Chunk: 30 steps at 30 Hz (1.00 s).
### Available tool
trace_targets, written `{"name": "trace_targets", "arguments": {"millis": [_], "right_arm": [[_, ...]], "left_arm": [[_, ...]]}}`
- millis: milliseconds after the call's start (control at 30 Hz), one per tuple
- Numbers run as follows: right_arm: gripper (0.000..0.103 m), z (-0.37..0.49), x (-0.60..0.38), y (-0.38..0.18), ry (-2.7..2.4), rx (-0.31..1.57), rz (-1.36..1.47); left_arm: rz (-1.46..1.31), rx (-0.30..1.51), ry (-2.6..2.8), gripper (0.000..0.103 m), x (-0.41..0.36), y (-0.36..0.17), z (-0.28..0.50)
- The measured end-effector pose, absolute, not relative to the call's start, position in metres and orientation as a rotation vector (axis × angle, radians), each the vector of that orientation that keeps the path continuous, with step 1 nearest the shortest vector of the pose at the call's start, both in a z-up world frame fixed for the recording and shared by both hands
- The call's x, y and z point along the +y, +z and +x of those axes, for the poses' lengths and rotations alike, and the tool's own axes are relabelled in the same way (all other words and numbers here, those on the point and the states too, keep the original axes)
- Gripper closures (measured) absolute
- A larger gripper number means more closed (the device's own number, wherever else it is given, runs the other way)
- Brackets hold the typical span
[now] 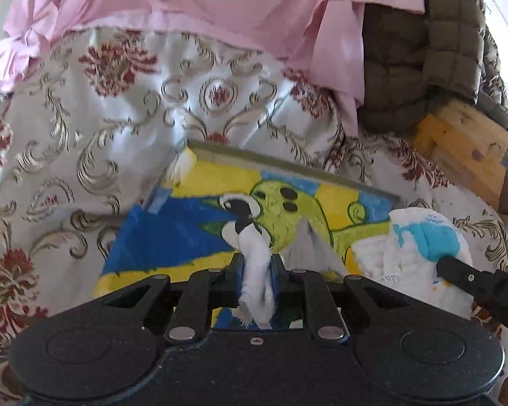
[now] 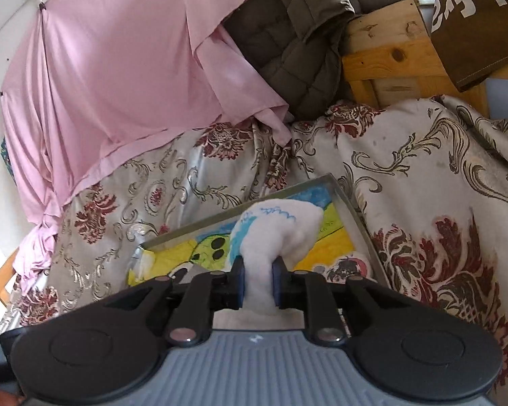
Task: Organize soft objects
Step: 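Open the right gripper to drop the towel into the tray while the left gripper lowers the tissue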
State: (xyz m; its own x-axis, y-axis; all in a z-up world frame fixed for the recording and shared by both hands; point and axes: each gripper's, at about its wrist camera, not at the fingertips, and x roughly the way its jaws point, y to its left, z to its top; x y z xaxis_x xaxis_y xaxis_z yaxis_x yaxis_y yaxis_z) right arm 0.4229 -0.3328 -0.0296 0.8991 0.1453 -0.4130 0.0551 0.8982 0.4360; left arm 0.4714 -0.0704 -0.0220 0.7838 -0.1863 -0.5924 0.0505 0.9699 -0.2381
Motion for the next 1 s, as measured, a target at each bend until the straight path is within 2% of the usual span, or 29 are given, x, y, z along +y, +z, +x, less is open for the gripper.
{"name": "trace_targets", "arguments": {"millis": [200, 367, 567, 733, 933, 1000], "right_arm": [[0.07, 0.426, -0.333, -0.032, 0.033, 0.487, 0.433], [0.052, 0.422, -0.334, -0.029, 0.018, 0.479, 0.409], [0.028, 0.409, -0.334, -0.014, 0.008, 0.434, 0.372], [0.016, 0.387, -0.333, 0.006, 0.011, 0.385, 0.332], [0.002, 0.349, -0.335, 0.032, 0.014, 0.318, 0.325], [0.0, 0.337, -0.335, 0.04, 0.021, 0.3, 0.317]], "left_arm": [[-0.223, 0.702, -0.13, 0.085, -0.074, -0.031, 0.472], [-0.19, 0.712, -0.122, 0.078, -0.08, -0.03, 0.47], [-0.167, 0.694, -0.109, 0.058, -0.082, -0.019, 0.458], [-0.18, 0.628, -0.097, 0.032, -0.08, 0.002, 0.44], [-0.207, 0.55, -0.091, 0.021, -0.077, 0.035, 0.409], [-0.204, 0.516, -0.09, 0.017, -0.078, 0.046, 0.394]]}}
